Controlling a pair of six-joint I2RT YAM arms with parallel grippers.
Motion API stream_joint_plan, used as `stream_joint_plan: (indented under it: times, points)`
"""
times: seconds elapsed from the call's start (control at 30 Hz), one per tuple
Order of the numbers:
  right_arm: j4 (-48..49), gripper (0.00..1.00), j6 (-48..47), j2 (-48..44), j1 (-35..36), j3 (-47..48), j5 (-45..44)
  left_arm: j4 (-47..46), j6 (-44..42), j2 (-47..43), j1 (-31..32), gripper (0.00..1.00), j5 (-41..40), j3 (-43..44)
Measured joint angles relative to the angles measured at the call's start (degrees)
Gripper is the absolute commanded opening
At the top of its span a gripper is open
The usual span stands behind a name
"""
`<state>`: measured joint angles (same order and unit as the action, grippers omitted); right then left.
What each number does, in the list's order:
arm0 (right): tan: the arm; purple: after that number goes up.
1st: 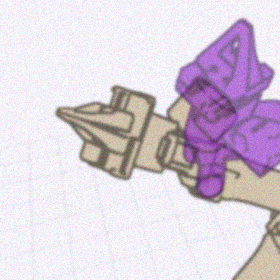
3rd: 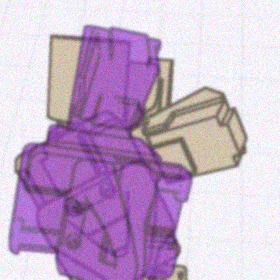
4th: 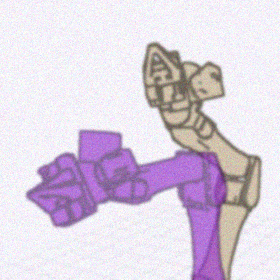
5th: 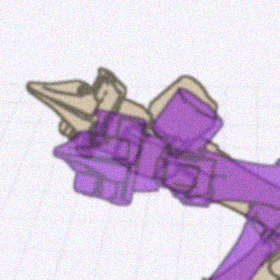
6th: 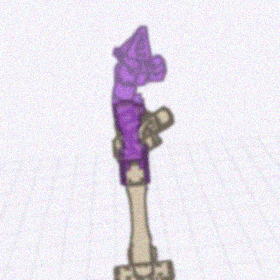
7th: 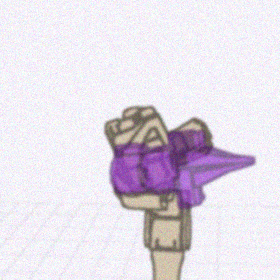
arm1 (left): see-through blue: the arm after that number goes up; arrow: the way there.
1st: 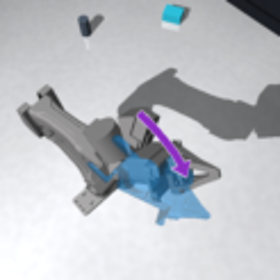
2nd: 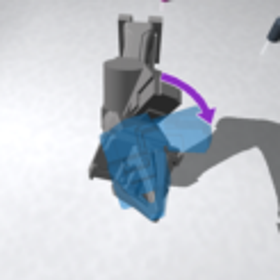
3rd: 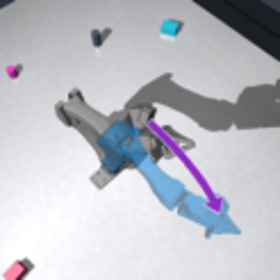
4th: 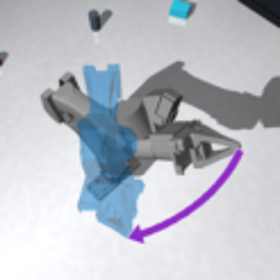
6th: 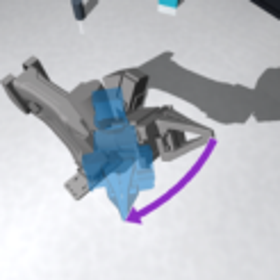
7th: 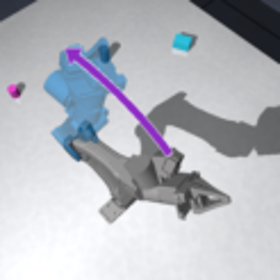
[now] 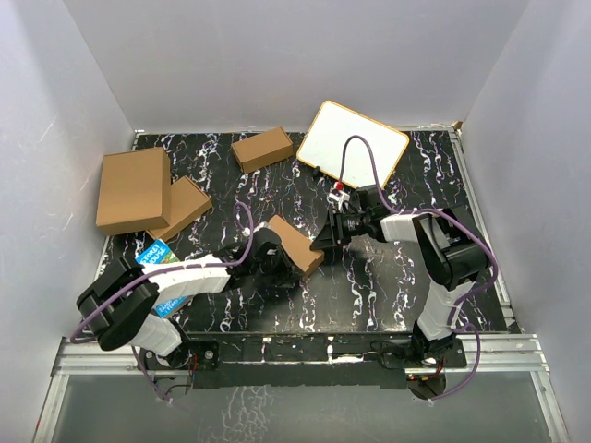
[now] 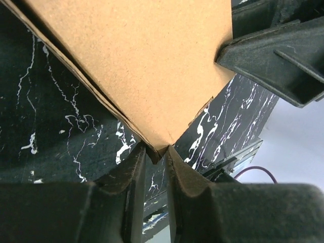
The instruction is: Fold the paper box
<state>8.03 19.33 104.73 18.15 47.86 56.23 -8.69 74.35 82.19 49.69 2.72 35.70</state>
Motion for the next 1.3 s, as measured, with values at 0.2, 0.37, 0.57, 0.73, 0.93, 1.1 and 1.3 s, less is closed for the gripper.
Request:
stream_joint_plan:
  times: [0.2,0.37,0.57,0.73,0.93,1.1,1.3]
  points:
    - [0.0,0.46,0.3,0.0,0.4,0.1,-0.4,4.7,1.9,0.0,0.0,0.48,-0.3,2.3]
    - [-1.1,0.53,-1.0,-0.2,-0.3,0.1,-0.4,7.1,-4.1,-1.9,0.0,0.56,-0.2,4.0]
    - [-2.8,0.54,-2.8,-2.7,-2.9,0.1,-0.3,13.2,-16.9,-10.6,-2.2,0.34,-1.7,5.5]
    - [-2.8,0.37,-4.2,-5.2,-3.7,0.1,0.2,16.1,-22.4,-14.6,-9.4,0.00,-2.1,4.1]
    - [-8.1,0.08,-10.7,-5.7,-3.1,2.0,-8.4,15.6,-25.4,-12.2,-14.6,0.00,-0.5,0.0]
    - [-11.7,0.08,-16.0,-4.4,-0.8,5.2,-14.8,11.0,-27.1,-3.1,-14.6,0.00,2.7,-0.1]
    - [-15.0,0.09,-19.9,-3.0,5.1,5.3,-16.1,7.5,-32.0,8.7,-14.7,0.02,5.1,7.3]
